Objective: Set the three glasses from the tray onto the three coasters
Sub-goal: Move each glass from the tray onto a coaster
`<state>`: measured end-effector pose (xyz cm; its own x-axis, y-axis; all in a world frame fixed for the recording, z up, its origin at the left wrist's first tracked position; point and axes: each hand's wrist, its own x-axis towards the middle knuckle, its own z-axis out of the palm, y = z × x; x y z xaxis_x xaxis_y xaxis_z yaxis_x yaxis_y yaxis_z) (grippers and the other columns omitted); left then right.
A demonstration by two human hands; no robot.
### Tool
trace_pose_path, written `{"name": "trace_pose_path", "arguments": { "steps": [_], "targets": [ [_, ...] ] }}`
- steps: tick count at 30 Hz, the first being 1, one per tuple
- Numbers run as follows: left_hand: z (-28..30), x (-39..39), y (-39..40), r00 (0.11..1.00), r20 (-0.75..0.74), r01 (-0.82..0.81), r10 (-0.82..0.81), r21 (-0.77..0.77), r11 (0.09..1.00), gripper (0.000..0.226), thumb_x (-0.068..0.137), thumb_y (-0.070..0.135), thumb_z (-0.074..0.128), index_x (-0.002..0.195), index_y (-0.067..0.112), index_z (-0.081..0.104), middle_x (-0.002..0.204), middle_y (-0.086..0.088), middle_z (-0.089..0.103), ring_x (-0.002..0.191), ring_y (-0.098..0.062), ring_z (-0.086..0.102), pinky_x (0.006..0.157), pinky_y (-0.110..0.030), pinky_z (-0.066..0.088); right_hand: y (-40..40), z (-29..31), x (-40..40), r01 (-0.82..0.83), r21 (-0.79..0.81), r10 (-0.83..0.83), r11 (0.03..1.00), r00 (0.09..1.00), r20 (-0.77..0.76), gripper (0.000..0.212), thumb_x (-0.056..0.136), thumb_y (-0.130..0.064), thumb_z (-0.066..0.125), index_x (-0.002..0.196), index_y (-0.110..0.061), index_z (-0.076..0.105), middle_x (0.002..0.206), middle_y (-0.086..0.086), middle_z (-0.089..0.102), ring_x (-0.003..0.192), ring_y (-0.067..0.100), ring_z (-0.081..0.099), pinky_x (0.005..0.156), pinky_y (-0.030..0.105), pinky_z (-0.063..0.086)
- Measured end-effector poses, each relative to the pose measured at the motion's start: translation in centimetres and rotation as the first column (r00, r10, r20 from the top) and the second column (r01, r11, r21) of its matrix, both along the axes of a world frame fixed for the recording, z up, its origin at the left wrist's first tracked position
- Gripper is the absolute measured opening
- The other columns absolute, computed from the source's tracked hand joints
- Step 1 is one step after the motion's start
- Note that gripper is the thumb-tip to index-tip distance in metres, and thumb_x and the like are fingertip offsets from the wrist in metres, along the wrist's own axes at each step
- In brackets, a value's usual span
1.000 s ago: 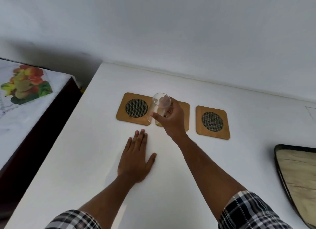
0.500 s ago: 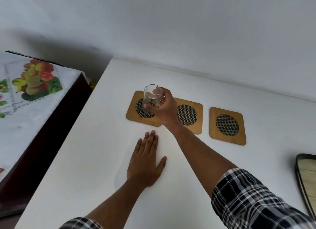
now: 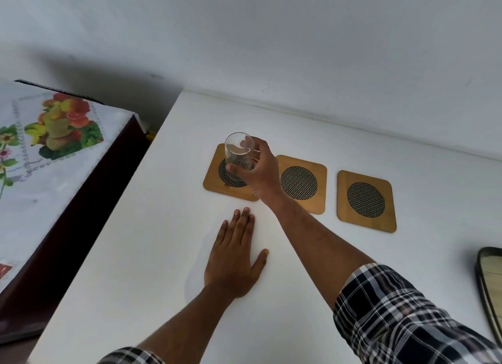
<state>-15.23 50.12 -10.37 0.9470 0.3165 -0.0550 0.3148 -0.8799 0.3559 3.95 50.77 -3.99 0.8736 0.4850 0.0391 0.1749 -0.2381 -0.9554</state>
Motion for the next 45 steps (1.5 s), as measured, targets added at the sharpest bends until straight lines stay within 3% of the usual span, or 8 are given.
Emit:
{"name": "trace_pose_path", "arguments": {
  "steps": [3, 7, 13, 19, 25, 33, 41, 45],
  "targets": [
    [-0.1, 0.0, 0.0, 1.000, -0.002, -0.001, 0.001, 0.000, 1.000, 0.080, 0.098, 0.068, 0.020, 0.160, 0.024, -0.002, 0.169, 0.006, -0.008, 0.154, -0.011, -0.013, 0.127, -0.040, 0.007, 0.0, -0.1, -0.1, 0.001, -0.001, -0.001, 1.000, 1.000, -0.009, 0.079, 0.066, -0.021, 0.099, 0.135, -0.017, 0.058, 0.127, -0.004, 0.068, 0.113, -0.002, 0.064, 0.097, 0.018, 0.054],
    [-0.3, 0.1, 0.1, 1.000, -0.009, -0.005, 0.005, -0.003, 1.000, 0.081, 0.097, 0.070, 0.017, 0.160, 0.025, -0.005, 0.169, 0.007, -0.011, 0.153, -0.010, -0.016, 0.127, -0.039, 0.005, -0.4, 0.0, 0.1, -0.022, -0.012, 0.022, 1.000, 0.999, -0.029, 0.088, 0.063, -0.024, 0.101, 0.138, -0.019, 0.056, 0.135, -0.003, 0.065, 0.127, 0.008, 0.061, 0.109, 0.038, 0.054],
    [-0.3, 0.1, 0.0, 1.000, 0.002, -0.004, 0.004, -0.005, 1.000, 0.081, 0.096, 0.071, 0.016, 0.160, 0.025, -0.002, 0.169, 0.007, -0.009, 0.154, -0.011, -0.014, 0.127, -0.040, 0.006, -2.2, 0.1, -0.1, -0.003, -0.049, -0.001, 0.999, 0.997, -0.077, 0.107, 0.061, -0.032, 0.102, 0.150, -0.012, 0.047, 0.147, 0.002, 0.057, 0.137, 0.012, 0.054, 0.114, 0.038, 0.050],
    [-0.6, 0.0, -0.1, 1.000, 0.014, 0.004, -0.004, 0.003, 1.000, 0.081, 0.096, 0.071, 0.017, 0.160, 0.024, 0.000, 0.169, 0.006, -0.008, 0.154, -0.011, -0.013, 0.127, -0.040, 0.005, -5.3, 0.3, -2.0, 0.016, -0.103, -0.021, 0.995, 0.999, -0.048, 0.092, 0.066, -0.039, 0.098, 0.142, -0.015, 0.052, 0.140, 0.000, 0.058, 0.133, 0.014, 0.055, 0.107, 0.040, 0.055],
    [-0.4, -0.1, -0.2, 1.000, 0.019, 0.020, -0.021, 0.050, 0.999, 0.081, 0.097, 0.068, 0.016, 0.160, 0.019, 0.003, 0.169, 0.002, -0.004, 0.155, -0.014, -0.010, 0.127, -0.041, 0.006, -9.5, 1.2, -4.2, 0.069, -0.107, -0.072, 0.992, 0.997, -0.027, 0.083, 0.071, -0.035, 0.097, 0.140, -0.012, 0.057, 0.134, -0.002, 0.065, 0.128, 0.010, 0.059, 0.100, 0.029, 0.055],
    [0.8, -0.4, -1.2, 1.000, 0.009, 0.021, -0.022, 0.046, 0.999, 0.079, 0.100, 0.060, 0.023, 0.160, 0.012, 0.009, 0.169, -0.005, 0.003, 0.156, -0.018, -0.004, 0.126, -0.035, 0.003, -17.4, 2.5, -6.8, 0.067, -0.061, -0.070, 0.996, 0.997, -0.035, 0.079, 0.078, -0.035, 0.092, 0.145, -0.017, 0.053, 0.140, -0.002, 0.064, 0.133, 0.008, 0.058, 0.105, 0.034, 0.055],
    [1.2, 0.8, -12.0, 0.995, 0.042, 0.088, -0.086, -0.044, 0.995, 0.077, 0.101, 0.058, 0.030, 0.160, 0.016, 0.004, 0.169, 0.001, 0.000, 0.155, -0.013, -0.006, 0.125, -0.032, 0.001, -29.8, 3.0, -6.5, 0.192, -0.044, -0.192, 0.980, 0.981, 0.013, 0.065, 0.080, -0.037, 0.090, 0.134, -0.019, 0.058, 0.132, -0.002, 0.065, 0.127, 0.010, 0.060, 0.104, 0.041, 0.058],
    [1.2, 2.7, -19.8, 0.987, 0.080, 0.144, -0.139, -0.057, 0.988, 0.076, 0.101, 0.057, 0.032, 0.160, 0.017, 0.006, 0.169, 0.001, 0.004, 0.154, -0.012, -0.004, 0.124, -0.031, 0.002, -38.2, 2.9, -6.1, 0.263, -0.036, -0.259, 0.964, 0.962, 0.080, 0.069, 0.080, -0.038, 0.089, 0.139, -0.021, 0.057, 0.133, -0.008, 0.064, 0.126, 0.005, 0.060, 0.102, 0.035, 0.058]
  ]
}}
